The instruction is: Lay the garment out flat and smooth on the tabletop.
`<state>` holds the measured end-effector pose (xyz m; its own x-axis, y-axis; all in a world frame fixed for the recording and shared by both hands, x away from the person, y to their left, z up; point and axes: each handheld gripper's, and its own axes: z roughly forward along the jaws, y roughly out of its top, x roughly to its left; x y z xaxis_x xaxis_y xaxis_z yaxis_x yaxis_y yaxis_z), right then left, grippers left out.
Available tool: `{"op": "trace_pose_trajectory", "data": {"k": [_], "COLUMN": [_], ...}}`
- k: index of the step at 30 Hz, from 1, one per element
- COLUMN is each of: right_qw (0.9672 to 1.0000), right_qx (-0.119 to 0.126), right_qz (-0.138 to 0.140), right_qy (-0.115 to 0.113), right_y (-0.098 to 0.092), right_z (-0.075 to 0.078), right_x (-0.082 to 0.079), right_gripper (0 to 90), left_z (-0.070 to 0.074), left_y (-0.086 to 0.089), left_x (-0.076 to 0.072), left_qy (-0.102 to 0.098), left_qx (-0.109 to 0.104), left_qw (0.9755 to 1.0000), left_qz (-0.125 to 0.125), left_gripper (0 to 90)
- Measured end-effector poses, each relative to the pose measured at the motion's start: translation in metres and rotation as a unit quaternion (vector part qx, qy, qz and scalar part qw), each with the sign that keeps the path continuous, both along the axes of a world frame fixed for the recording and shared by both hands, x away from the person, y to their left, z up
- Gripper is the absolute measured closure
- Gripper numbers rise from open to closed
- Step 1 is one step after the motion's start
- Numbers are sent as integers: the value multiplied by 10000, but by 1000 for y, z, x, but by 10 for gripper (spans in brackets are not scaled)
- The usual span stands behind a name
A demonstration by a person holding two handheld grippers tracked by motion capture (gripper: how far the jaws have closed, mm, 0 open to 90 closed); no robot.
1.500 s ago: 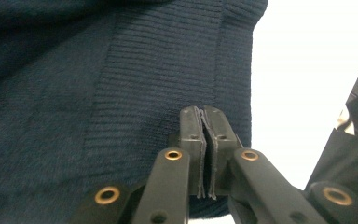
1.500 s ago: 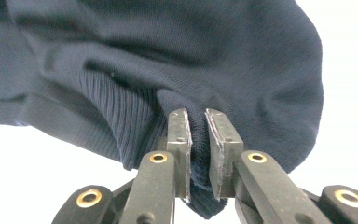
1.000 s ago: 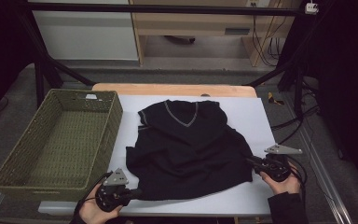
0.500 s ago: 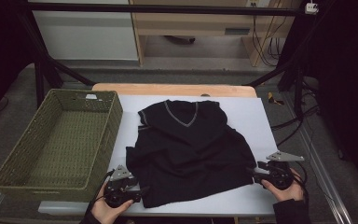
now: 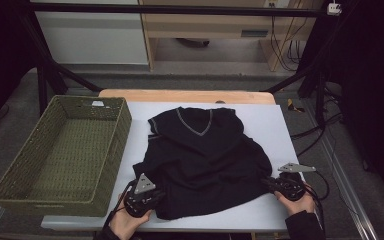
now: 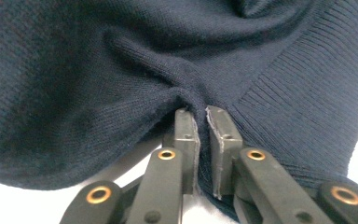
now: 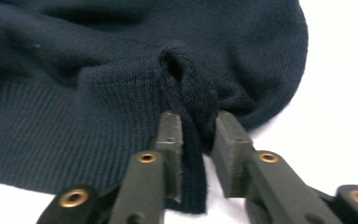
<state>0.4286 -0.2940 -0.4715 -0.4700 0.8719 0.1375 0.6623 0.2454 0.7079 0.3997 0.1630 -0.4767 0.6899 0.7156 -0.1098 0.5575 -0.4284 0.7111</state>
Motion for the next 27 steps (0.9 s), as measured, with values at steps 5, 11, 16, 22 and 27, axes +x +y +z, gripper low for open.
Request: {"op": "trace_pose_trajectory", "data": {"k": [5,11,16,22,27], "right_qw": [9995,9968,9990,9996,9988], "right_qx": [269,728,424,193,-42], "right_qz": [142,319,-73,-181,-381], "right_qy": [-113,-40,-92,-109,-293], "right_y": [-7,-17,-14,-15,-14], "right_z": [28,70,46,23,7], "right_x": [-17,-41,-29,-21,-11], "right_gripper": [783,612,473,395,350], "left_z": [32,60,39,14,0], "left_y": [28,48,40,33,30], "left_x": [-9,-19,-13,-10,-8], "left_qy": [-157,-172,-81,71,194], "left_qx": [-465,-707,-499,-268,-268], "left_qw": [9987,9973,9982,9985,9983], "left_qz": [100,94,324,471,477], "left_gripper": [852,810,541,451,467]}}
